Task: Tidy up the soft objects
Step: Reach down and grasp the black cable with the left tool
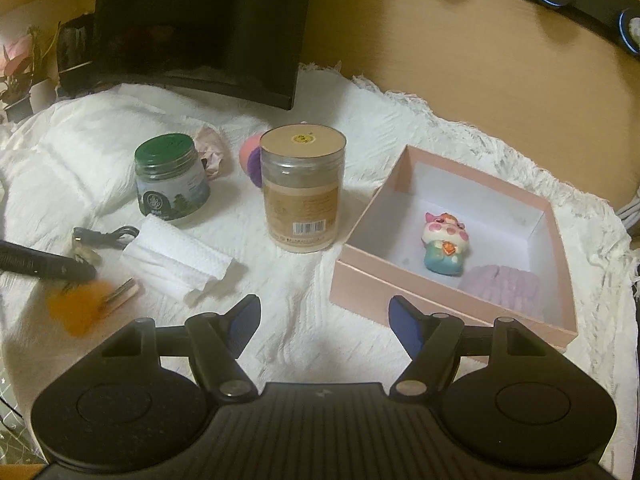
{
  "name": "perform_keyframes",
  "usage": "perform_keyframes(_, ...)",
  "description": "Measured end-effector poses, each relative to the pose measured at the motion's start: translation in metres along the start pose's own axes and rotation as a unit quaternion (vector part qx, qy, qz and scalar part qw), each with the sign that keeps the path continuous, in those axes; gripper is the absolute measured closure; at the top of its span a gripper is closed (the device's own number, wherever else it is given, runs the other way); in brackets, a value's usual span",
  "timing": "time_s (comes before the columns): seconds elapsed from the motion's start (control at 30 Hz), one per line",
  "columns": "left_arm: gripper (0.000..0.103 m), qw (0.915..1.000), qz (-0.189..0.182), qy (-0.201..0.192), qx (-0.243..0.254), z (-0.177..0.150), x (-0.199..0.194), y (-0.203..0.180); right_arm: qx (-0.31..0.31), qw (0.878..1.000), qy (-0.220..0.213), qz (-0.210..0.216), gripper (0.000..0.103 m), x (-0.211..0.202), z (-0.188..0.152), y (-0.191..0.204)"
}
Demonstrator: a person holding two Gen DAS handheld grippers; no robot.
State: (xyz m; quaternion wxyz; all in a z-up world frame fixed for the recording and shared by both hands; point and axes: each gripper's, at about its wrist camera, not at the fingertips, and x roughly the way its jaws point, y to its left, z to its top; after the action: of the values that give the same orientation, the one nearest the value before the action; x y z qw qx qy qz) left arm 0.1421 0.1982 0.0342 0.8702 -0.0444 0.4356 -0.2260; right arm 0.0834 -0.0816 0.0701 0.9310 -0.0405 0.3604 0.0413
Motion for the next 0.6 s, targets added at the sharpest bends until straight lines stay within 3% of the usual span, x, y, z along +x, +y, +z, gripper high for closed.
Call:
perform_keyframes(0.1,0.057,0.9983,-0.047,0.015,0.032,-0.004,-0.003,-0.017,0.002,1.000,0.004,0.001,0.032,0.001,-0.001,0.000)
perform_keyframes(0.2,0.057,0.9963,-0.063,0.025,0.053,-0.009,-0.003,-0.031,0.004,1.000,0.008,0.002,0.031,0.003,-0.002,-0.001)
perform_keyframes(0.43,0.057,0.9891,-0.135,0.014,0.057,-0.011,-0.015,-0.034,-0.001,1.000,0.014,0.012,0.031,0.005,-0.003,0.000)
perform_keyframes(0.53,0.057,0.9943,-0.102,-0.011,0.029,-0.003,-0.019,-0.023,-0.002,1.000,0.013,0.015,0.031,0.006,-0.003,0.001)
perform_keyframes(0.6,0.057,0.9991,-0.029,-0.027,0.017,0.002,-0.021,-0.012,-0.001,1.000,0.013,0.016,0.031,0.007,-0.003,0.000)
